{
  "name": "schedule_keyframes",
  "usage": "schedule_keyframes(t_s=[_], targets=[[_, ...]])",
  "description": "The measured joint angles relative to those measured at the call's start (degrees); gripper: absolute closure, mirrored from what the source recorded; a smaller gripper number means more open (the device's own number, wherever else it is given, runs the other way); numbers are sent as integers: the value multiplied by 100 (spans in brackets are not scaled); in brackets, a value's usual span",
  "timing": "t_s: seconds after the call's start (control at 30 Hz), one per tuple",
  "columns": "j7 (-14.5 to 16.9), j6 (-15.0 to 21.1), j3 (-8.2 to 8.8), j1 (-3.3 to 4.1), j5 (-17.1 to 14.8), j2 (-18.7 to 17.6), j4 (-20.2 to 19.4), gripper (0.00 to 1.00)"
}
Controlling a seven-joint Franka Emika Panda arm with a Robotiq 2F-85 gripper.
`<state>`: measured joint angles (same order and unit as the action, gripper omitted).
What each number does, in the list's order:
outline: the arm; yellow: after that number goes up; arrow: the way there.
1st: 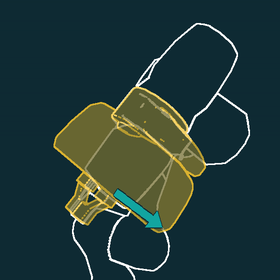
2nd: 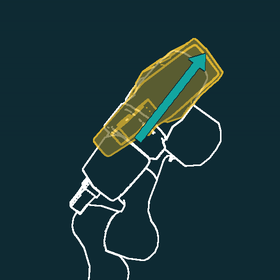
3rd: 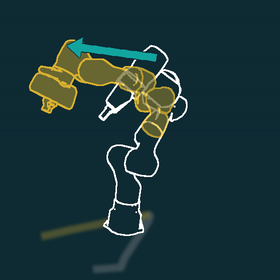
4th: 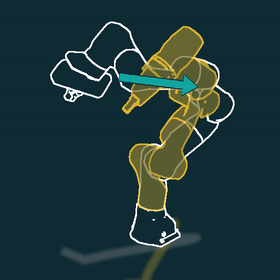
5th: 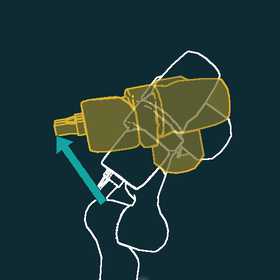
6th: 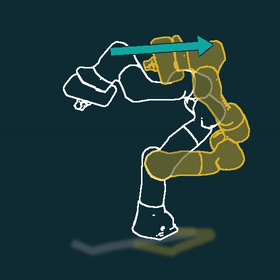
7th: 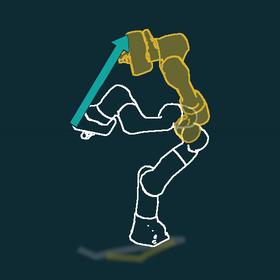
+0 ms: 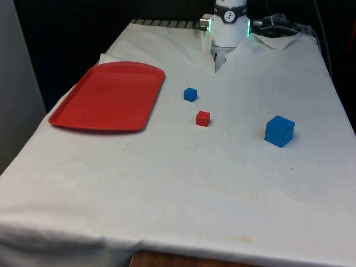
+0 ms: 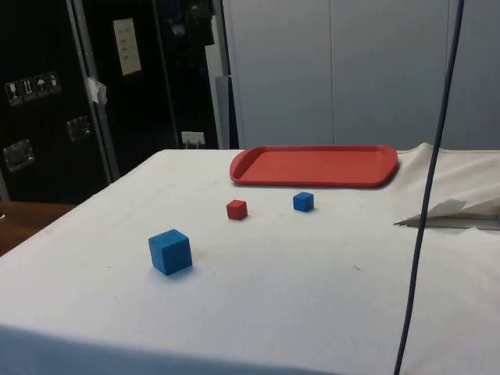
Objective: Pick up the largest block and place it onto the tray.
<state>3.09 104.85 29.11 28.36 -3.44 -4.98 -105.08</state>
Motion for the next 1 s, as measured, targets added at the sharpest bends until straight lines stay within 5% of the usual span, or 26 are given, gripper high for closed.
schedule_keyframes(t_s=[1.0], targets=[[-831,739,-779,0,11,-854,69,0]])
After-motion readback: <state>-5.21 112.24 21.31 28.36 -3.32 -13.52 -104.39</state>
